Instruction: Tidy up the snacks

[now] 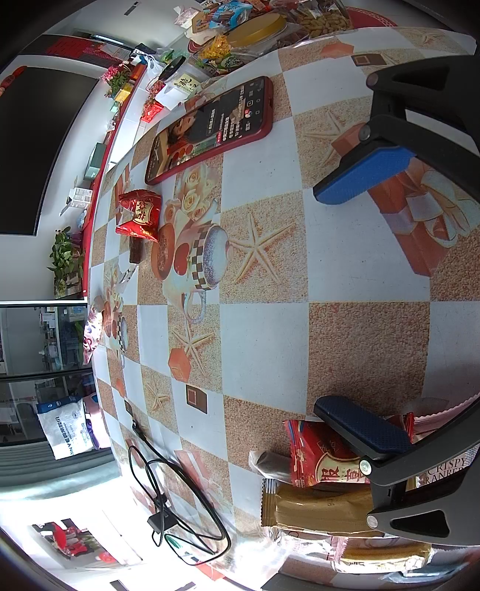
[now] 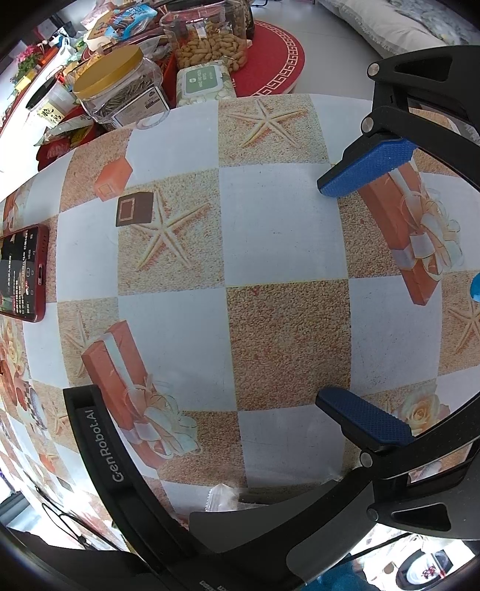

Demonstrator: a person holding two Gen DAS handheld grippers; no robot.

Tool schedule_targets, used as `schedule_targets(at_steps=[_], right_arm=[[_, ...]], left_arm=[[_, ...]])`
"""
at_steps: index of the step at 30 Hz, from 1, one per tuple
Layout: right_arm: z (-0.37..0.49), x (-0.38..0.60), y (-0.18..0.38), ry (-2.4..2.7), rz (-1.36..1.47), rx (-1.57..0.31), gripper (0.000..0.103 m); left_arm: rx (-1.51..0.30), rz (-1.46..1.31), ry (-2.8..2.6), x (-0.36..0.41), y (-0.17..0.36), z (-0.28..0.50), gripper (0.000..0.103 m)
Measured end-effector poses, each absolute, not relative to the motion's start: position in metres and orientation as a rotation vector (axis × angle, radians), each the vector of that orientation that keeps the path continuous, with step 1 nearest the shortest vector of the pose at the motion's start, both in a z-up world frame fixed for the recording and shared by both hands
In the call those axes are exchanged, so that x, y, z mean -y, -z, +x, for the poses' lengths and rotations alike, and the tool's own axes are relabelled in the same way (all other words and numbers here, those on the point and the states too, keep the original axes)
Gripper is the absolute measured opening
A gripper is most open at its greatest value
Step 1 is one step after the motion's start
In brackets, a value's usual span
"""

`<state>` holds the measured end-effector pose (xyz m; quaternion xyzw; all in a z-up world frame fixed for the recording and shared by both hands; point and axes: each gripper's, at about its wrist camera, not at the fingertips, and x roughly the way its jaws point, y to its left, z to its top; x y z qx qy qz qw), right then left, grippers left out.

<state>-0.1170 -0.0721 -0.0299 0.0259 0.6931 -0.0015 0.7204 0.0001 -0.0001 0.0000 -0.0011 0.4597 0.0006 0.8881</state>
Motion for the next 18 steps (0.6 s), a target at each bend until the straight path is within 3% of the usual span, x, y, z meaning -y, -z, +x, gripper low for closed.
schedule_targets(at_steps=[18], right_arm=[[-0.089, 0.077, 0.037, 0.018, 0.081, -1.629, 0.103]], left_arm=[[-0.915, 0.002, -0.014, 0.001, 0.000, 0.005, 0.103]])
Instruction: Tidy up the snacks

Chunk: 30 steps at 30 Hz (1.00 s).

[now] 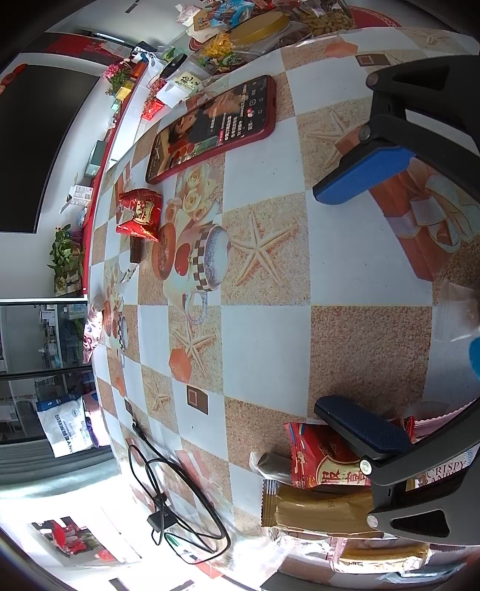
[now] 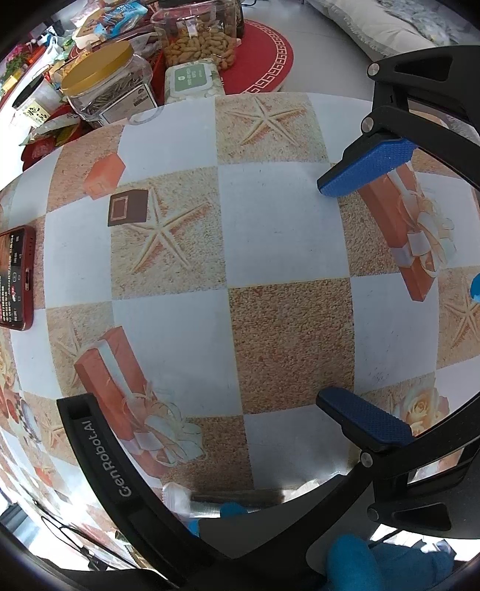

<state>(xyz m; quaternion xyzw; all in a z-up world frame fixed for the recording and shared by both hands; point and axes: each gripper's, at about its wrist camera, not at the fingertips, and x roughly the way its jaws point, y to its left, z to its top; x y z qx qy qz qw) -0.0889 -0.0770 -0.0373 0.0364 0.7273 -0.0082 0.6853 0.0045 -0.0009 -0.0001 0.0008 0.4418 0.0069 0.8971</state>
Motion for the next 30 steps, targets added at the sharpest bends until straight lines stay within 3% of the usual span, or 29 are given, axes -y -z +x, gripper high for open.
schedule_targets(at_steps=[5, 11, 27, 30], right_arm=[[-0.078, 0.080, 0.041, 0.017, 0.084, -1.661, 0.103], [-0.072, 0.082, 0.046, 0.019, 0.089, -1.684, 0.103], [-0.062, 0.087, 0.054, 0.020, 0.098, -1.723, 0.103], [-0.063, 0.087, 0.054, 0.024, 0.102, -1.715, 0.103]], left_arm=[[-1.025, 0.021, 0.019, 0.003, -0.001, 0.006, 0.103], [-1.282, 0.050, 0.060, 0.004, -0.003, 0.018, 0.103], [-1.459, 0.194, 0.057, 0.008, -0.006, 0.043, 0.103], [-1.407, 0.240, 0.053, 0.004, -0.025, 0.040, 0.103]])
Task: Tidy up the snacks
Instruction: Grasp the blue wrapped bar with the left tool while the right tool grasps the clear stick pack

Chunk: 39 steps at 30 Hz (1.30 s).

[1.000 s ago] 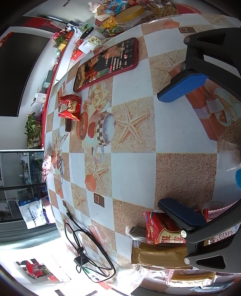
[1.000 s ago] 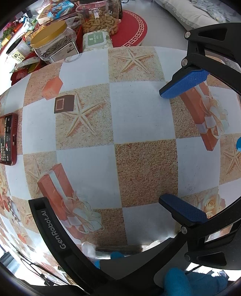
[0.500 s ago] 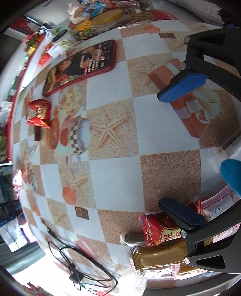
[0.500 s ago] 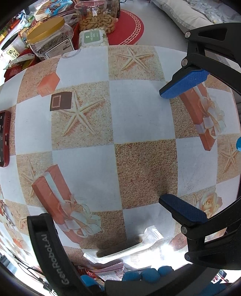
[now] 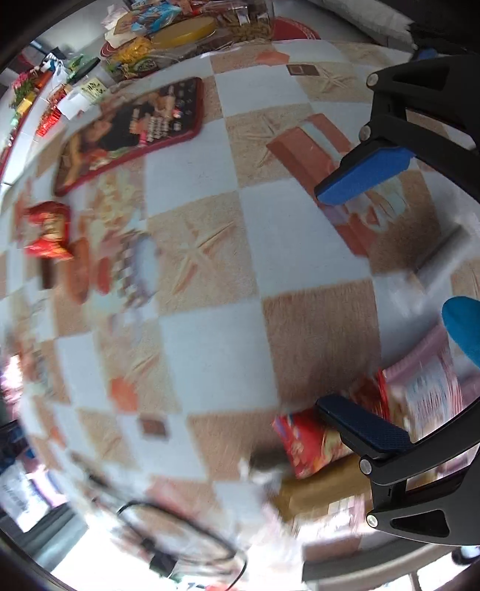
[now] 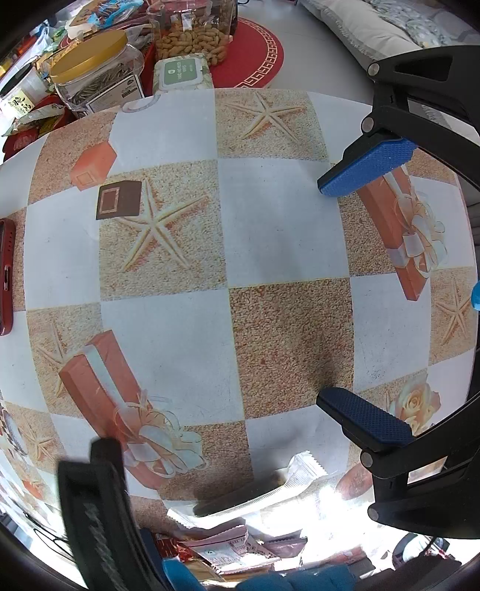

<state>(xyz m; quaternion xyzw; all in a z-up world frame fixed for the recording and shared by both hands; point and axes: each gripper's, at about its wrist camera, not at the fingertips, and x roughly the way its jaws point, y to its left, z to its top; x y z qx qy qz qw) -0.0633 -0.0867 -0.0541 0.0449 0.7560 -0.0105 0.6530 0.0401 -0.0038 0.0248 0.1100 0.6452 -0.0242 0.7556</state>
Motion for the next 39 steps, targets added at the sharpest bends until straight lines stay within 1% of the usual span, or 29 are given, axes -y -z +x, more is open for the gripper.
schedule_targets(at_steps=[4, 7, 11, 15, 18, 21, 27, 32, 39], right_arm=[[-0.069, 0.087, 0.053, 0.026, 0.105, -1.711, 0.103], [-0.068, 0.087, 0.054, 0.032, 0.111, -1.717, 0.103], [-0.064, 0.089, 0.056, 0.033, 0.111, -1.749, 0.103], [-0.058, 0.081, 0.056, 0.045, 0.115, -1.785, 0.103], [-0.052, 0.054, 0.042, -0.044, 0.092, -1.744, 0.103], [-0.044, 0.020, 0.032, -0.138, 0.010, -1.715, 0.103], [-0.023, -0.028, 0.043, -0.198, -0.124, -1.724, 0.103], [-0.019, -0.044, 0.051, -0.201, -0.160, -1.733, 0.103], [-0.012, -0.049, 0.048, -0.200, -0.156, -1.705, 0.103]], left_arm=[[-1.358, 0.269, 0.096, -0.019, -0.061, 0.030, 0.103], [-1.354, 0.255, 0.089, -0.065, -0.072, 0.007, 0.103], [-1.421, 0.215, 0.022, -0.138, -0.065, -0.034, 0.103], [-1.508, 0.170, -0.071, -0.188, -0.046, -0.062, 0.103], [-1.551, 0.171, -0.079, -0.203, -0.031, -0.072, 0.103], [-1.559, 0.174, -0.083, -0.209, -0.021, -0.073, 0.103], [-1.561, 0.114, -0.068, -0.236, -0.008, -0.051, 0.103], [-1.561, 0.126, -0.045, -0.263, 0.000, -0.052, 0.103], [-1.567, -0.008, -0.010, -0.312, 0.015, -0.062, 0.103]])
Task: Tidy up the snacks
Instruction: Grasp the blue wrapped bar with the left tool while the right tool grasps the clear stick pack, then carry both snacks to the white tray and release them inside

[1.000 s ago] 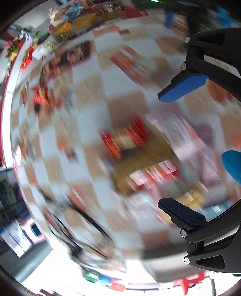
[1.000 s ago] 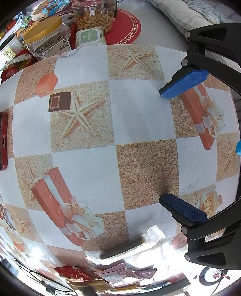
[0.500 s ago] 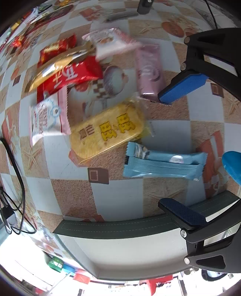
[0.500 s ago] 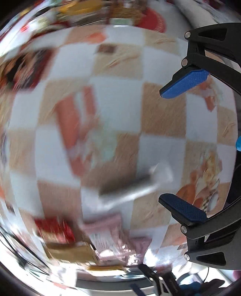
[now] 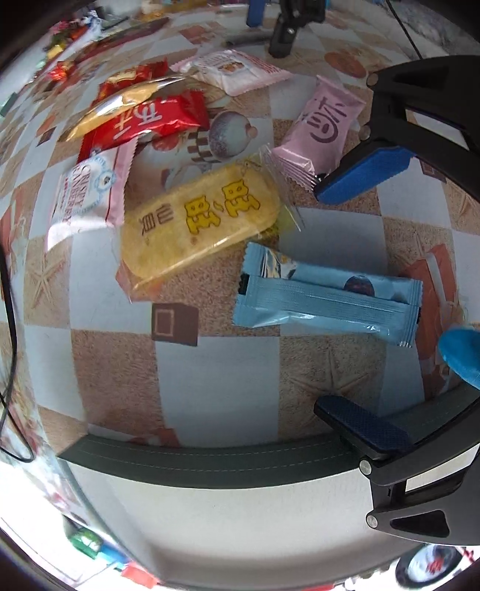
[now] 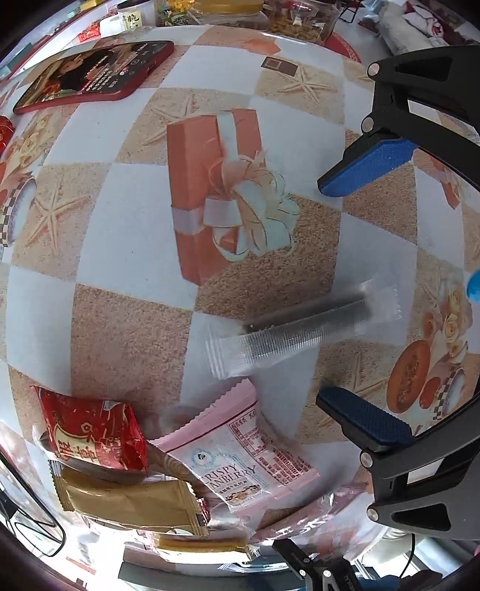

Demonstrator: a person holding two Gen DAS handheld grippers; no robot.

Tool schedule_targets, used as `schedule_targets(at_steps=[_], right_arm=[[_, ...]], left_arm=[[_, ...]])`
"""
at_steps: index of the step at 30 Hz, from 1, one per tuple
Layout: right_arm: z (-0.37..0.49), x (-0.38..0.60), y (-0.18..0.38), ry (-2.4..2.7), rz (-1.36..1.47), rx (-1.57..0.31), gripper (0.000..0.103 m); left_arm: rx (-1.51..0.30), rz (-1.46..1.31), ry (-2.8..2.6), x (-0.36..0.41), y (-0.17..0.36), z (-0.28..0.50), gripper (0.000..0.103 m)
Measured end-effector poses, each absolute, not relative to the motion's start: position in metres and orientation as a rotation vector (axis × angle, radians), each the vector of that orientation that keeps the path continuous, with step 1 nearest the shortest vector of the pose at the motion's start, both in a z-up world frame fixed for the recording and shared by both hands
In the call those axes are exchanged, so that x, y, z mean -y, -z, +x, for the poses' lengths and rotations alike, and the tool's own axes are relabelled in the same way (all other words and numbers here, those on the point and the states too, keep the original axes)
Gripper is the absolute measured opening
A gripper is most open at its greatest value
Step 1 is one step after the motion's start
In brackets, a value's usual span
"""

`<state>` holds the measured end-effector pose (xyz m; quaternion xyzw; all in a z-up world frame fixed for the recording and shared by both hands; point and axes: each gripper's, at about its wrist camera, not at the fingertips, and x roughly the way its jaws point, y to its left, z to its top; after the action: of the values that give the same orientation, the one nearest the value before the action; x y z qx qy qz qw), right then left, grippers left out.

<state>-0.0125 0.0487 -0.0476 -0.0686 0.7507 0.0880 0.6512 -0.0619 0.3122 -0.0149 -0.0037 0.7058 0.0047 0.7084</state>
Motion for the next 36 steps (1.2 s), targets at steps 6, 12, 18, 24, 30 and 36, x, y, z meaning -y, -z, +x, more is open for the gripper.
schedule_targets(at_steps=[6, 12, 18, 24, 30, 36], right_arm=[[-0.024, -0.043, 0.045, -0.207, -0.152, -1.682, 0.103], [-0.015, -0.050, 0.044, -0.193, -0.149, -1.719, 0.098], [-0.020, -0.060, 0.024, -0.215, -0.173, -1.670, 0.042], [-0.022, -0.043, 0.009, -0.230, -0.056, -1.671, 0.016], [-0.033, -0.039, -0.014, -0.278, 0.027, -1.645, 0.016], [-0.040, -0.055, -0.037, -0.330, 0.053, -1.614, 0.016]], left_arm=[[-1.578, -0.004, -0.015, -0.310, 0.014, -0.068, 0.103], [-1.618, -0.002, 0.010, -0.304, 0.008, -0.064, 0.089], [-1.613, 0.043, 0.033, -0.283, 0.002, -0.061, 0.025], [-1.580, -0.003, 0.036, -0.292, -0.024, -0.065, 0.025], [-1.526, 0.005, 0.010, -0.301, -0.075, -0.075, 0.025], [-1.456, 0.014, -0.057, -0.306, -0.113, -0.082, 0.025]])
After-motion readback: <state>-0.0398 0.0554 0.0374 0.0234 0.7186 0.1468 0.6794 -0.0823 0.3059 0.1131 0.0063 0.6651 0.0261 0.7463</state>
